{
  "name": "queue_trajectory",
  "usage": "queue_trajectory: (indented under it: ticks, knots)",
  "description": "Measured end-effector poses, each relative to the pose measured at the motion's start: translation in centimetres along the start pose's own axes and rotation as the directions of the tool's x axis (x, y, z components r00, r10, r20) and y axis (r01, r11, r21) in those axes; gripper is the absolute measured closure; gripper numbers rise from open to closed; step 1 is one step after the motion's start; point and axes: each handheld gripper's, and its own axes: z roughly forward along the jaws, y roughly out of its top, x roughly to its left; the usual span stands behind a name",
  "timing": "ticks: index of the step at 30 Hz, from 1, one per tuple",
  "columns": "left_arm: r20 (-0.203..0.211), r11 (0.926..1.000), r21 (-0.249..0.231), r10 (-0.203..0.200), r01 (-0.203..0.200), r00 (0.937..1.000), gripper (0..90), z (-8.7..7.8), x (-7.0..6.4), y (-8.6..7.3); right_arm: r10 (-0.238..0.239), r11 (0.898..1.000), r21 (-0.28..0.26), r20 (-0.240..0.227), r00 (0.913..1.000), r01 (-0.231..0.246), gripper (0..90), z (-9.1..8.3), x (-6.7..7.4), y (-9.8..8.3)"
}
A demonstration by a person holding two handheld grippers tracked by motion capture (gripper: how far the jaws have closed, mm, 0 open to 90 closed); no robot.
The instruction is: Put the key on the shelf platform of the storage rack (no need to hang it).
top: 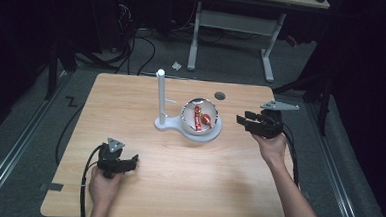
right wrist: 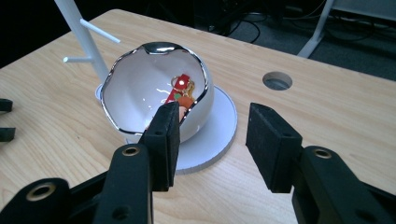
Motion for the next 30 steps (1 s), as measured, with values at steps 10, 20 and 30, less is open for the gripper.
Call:
queue_trajectory:
  ticks: [10, 20, 30]
  knots:
    - [0.000, 1.0000, 0.000, 0.001, -0.001, 1.0000, 17.8, 0.0, 0.0, 0.0, -0.011, 1.000, -0.008, 0.009, 0.9999, 0.011, 54.7, -1.8, -0.2, -0.5]
    - [-0.001, 1.0000, -0.001, -0.001, 0.001, 1.0000, 17.8, 0.0, 0.0, 0.0, -0.014, 1.000, -0.014, -0.011, 0.9998, 0.014, 54.8, -2.9, 0.3, -1.0]
    - [0.000, 1.0000, -0.001, 0.000, 0.000, 1.0000, 17.8, 0.0, 0.0, 0.0, 0.010, 1.000, -0.026, -0.041, 0.9991, -0.011, 54.7, -4.2, 0.9, -1.8]
